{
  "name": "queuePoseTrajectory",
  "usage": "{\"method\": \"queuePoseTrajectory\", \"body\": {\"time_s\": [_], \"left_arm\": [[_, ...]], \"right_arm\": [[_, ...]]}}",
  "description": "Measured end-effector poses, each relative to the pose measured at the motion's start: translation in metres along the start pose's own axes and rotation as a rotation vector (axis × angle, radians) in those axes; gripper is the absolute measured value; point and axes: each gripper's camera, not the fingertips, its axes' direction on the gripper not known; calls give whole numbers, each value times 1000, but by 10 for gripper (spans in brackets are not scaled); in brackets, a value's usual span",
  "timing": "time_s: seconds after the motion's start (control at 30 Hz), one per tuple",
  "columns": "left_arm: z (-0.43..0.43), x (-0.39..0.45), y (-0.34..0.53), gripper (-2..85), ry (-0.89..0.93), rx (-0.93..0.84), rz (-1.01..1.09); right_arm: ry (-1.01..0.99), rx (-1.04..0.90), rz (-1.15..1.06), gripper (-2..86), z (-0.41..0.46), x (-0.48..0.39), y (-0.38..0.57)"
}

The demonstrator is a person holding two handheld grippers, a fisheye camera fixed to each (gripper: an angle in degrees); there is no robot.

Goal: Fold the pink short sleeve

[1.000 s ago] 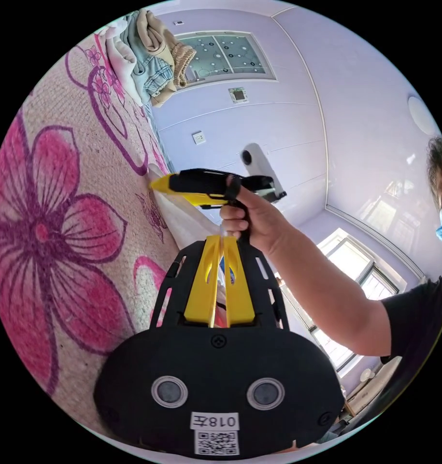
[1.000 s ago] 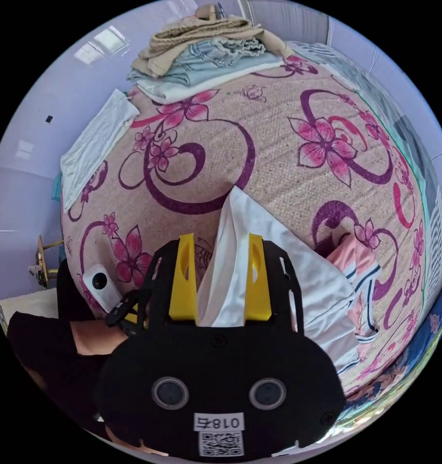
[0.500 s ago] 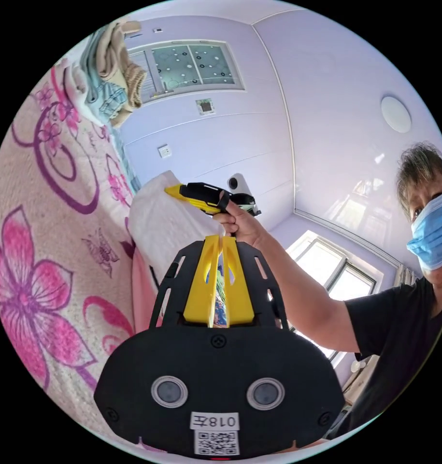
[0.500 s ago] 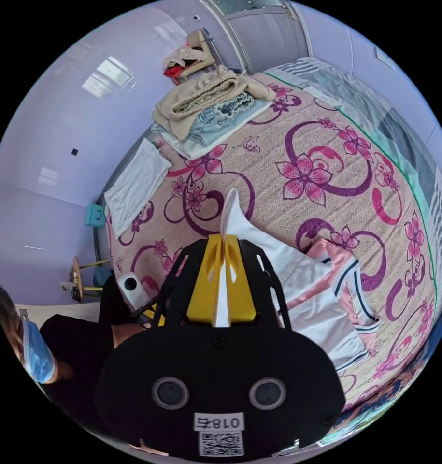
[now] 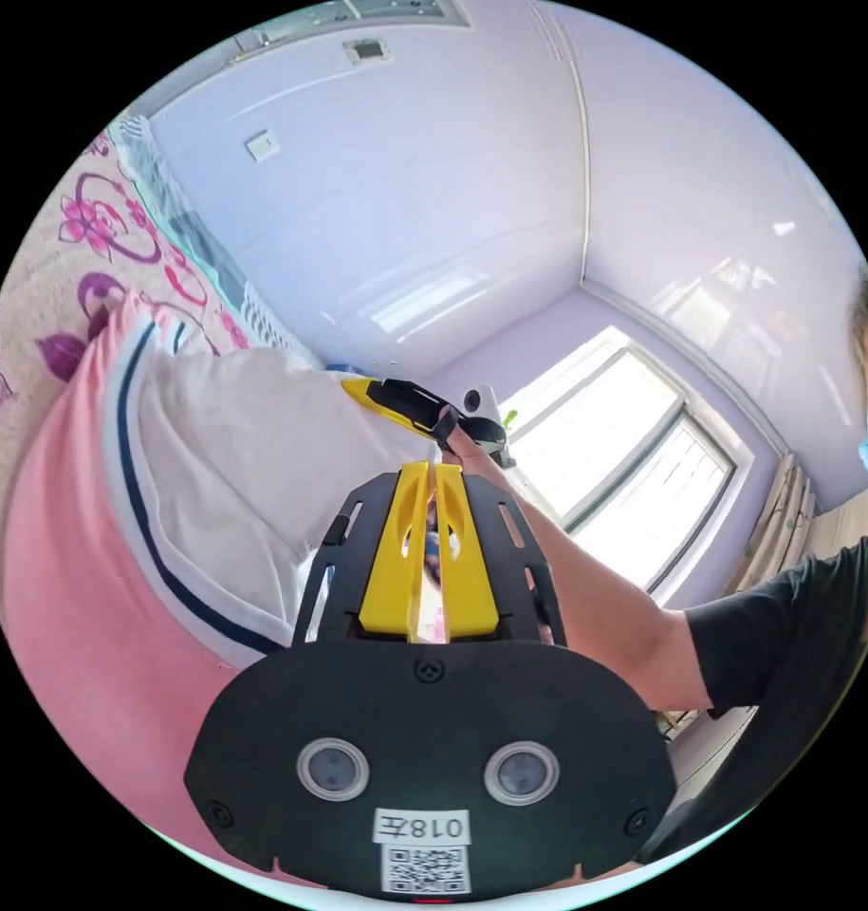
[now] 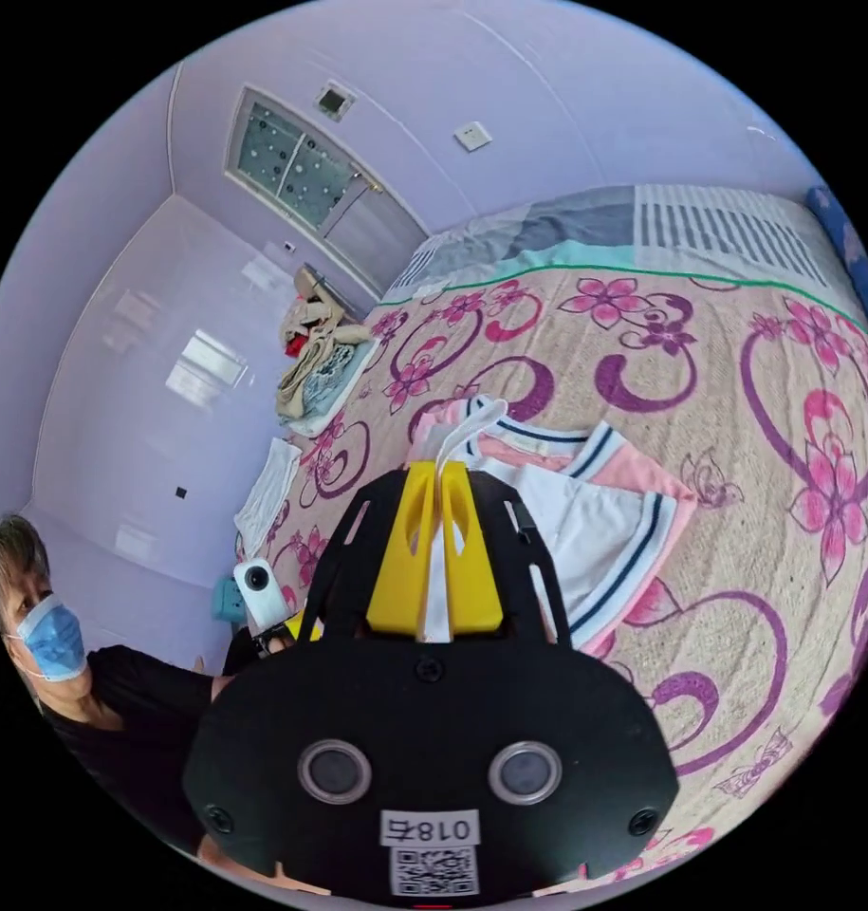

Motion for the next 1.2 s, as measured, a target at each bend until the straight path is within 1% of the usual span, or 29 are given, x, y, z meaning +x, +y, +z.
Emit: {"method": "queuePoseTrajectory", "body": {"time_s": [0.07,0.13,0.27,0.33,0.4,0.47,0.53,0.6,0.67,0.7,0.73,0.77,0.8,0.83,0.87,0.9,0.93,0.97,1.0,1.07,1.1,1.13,1.17,1.2], "left_arm": [[28,-3,7,-9,-43,-80,-2],[43,-5,10,-8,-58,-124,-14],[64,-14,12,3,-95,-208,-69],[67,-18,10,29,-88,-243,-105],[69,-19,8,80,-35,-285,-130],[67,-12,4,120,38,-340,-142],[58,1,-1,137,68,-366,-112],[35,17,-9,137,69,-316,-52],[-10,28,-26,117,-60,-158,39],[-21,27,-31,110,-101,-117,55],[-40,19,-41,97,-179,-44,55],[-52,1,-51,87,-218,8,18],[-55,-9,-57,85,-224,15,-5],[-54,-34,-67,82,-236,-1,-68],[-49,-60,-75,79,-262,-45,-147],[-46,-72,-78,78,-287,-63,-187],[-45,-92,-81,77,-363,-82,-259],[-49,-108,-80,69,-433,-81,-351],[-53,-115,-79,66,-435,-70,-386],[-67,-121,-77,62,-340,-10,-469],[-70,-117,-78,59,-308,-8,-456],[-76,-102,-83,54,-204,-19,-386],[-85,-80,-85,52,-108,-43,-315],[-90,-67,-85,54,-76,-61,-276]], "right_arm": [[2,49,45,1,-5,31,27],[6,107,75,2,-5,59,60],[37,164,73,4,1,81,95],[55,226,7,7,-3,78,112],[111,284,-62,12,-8,70,123],[189,236,-41,21,-2,73,127],[297,91,59,37,13,90,132],[370,103,137,46,9,98,144],[419,196,173,46,-4,98,160],[459,279,168,38,-15,92,171],[449,363,118,25,-22,81,183],[421,392,82,20,-24,76,188],[332,402,-1,11,-22,66,194],[226,358,-78,7,-14,58,199],[172,324,-108,5,-8,56,201],[93,235,-118,4,6,58,204],[109,118,-27,4,23,69,206],[141,71,19,4,30,76,209],[182,11,72,5,39,89,217],[151,10,98,7,35,100,231],[114,75,91,9,21,101,243],[67,156,70,14,1,99,258],[39,191,58,17,-10,98,267],[-22,241,30,27,-31,95,286]]}}
